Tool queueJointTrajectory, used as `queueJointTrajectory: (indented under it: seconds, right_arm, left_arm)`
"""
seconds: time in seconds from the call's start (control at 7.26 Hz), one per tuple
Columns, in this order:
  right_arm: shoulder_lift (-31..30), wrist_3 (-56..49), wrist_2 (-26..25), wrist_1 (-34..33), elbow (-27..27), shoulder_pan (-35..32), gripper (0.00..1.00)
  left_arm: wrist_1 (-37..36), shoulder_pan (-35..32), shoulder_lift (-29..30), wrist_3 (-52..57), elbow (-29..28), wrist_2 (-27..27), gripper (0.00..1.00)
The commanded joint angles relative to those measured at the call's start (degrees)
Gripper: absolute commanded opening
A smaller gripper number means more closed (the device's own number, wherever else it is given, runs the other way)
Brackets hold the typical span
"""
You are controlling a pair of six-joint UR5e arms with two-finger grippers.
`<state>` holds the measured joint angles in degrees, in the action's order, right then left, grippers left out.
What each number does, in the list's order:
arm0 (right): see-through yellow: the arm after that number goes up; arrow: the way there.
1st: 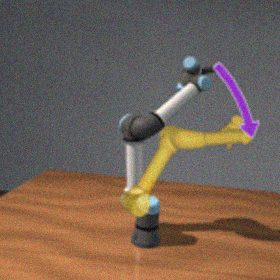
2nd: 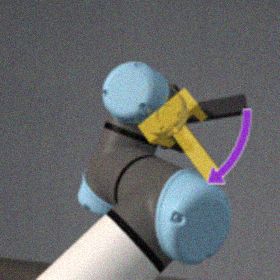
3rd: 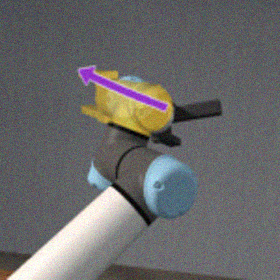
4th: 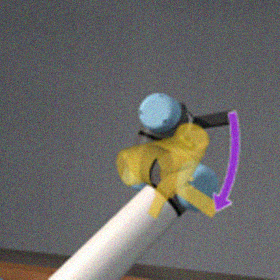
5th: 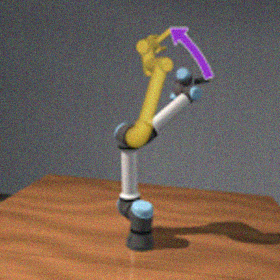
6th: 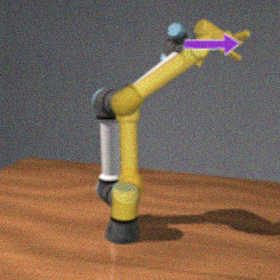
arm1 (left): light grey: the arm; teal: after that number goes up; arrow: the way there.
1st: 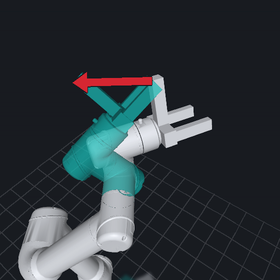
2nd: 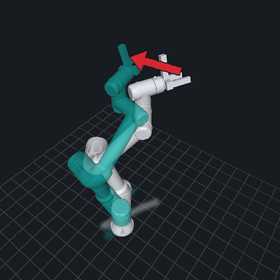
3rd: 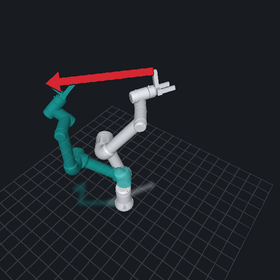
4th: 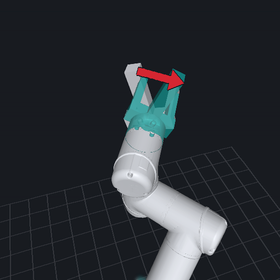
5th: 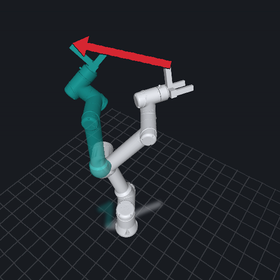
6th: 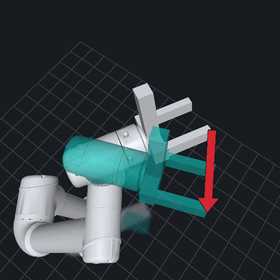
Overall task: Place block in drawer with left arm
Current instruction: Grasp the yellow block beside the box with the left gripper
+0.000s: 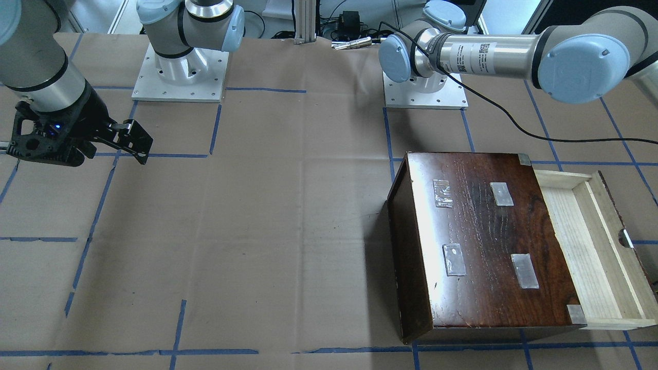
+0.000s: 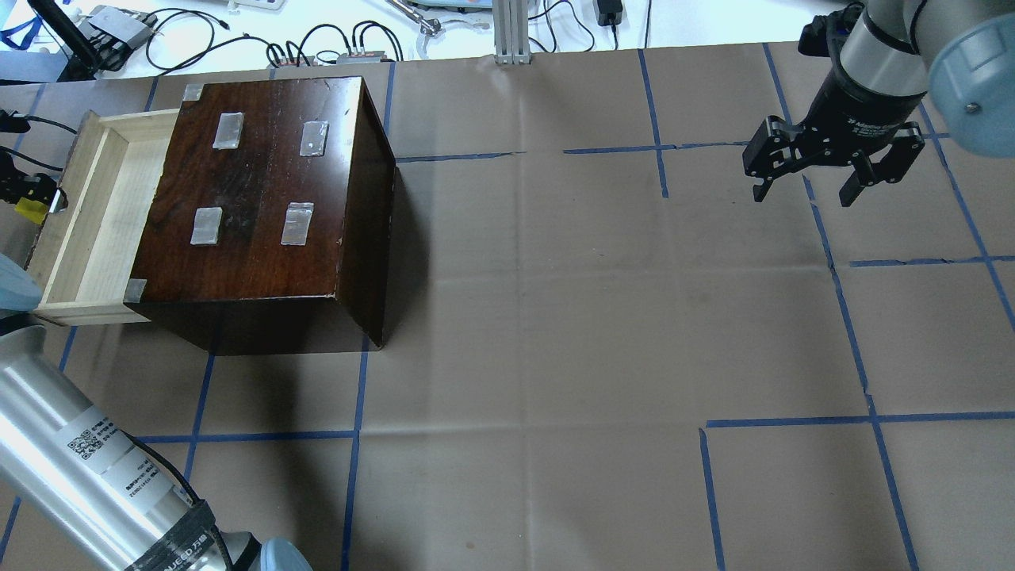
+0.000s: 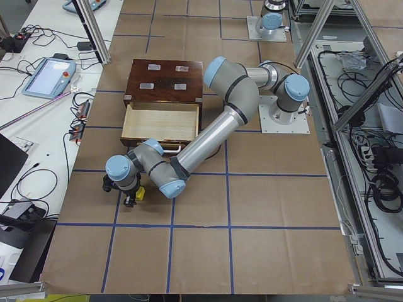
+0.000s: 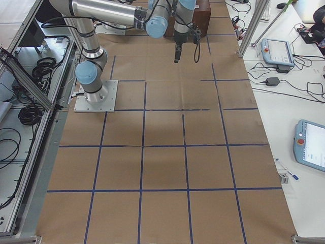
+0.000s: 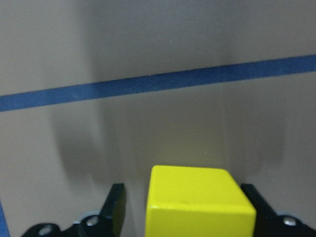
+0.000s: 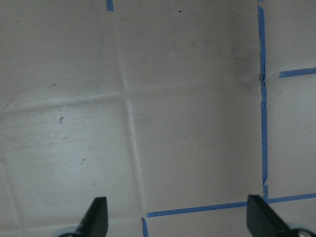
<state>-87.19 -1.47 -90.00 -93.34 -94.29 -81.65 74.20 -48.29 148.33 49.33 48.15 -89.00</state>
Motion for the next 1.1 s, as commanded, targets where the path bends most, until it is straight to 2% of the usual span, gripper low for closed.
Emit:
queueJointTrajectory:
  seconds: [0.0, 0.14, 0.28, 0.55, 0.69, 0.96]
  right_arm:
    - [0.0, -0.03, 0.0, 0.0, -0.01, 0.0, 1.0]
    - [0.0, -0.03, 0.0, 0.0, -0.01, 0.0, 1.0]
    - [0.0, -0.03, 0.0, 0.0, -0.01, 0.0, 1.0]
    - [0.0, 0.06, 0.0, 0.0, -0.01, 0.0, 1.0]
    - [0.0, -0.03, 0.0, 0.0, -0.01, 0.0, 1.0]
    - [0.0, -0.03, 0.0, 0.0, -0.01, 0.0, 1.0]
  left_arm:
    - [6.2, -0.05, -1.98, 0.24, -0.6, -1.6, 0.0]
    - [8.3, -0.05, -4.78, 0.33, -0.42, -1.61, 0.0]
    - [12.76, 0.04, -9.25, 0.42, 0.88, -1.52, 0.0]
    - [16.13, -0.22, -18.47, 0.42, 4.04, -2.13, 0.0]
    - [19.37, -0.31, -23.13, -0.19, 7.45, -2.49, 0.0]
    - [18.79, -2.93, -30.18, -3.34, 17.28, -1.79, 0.0]
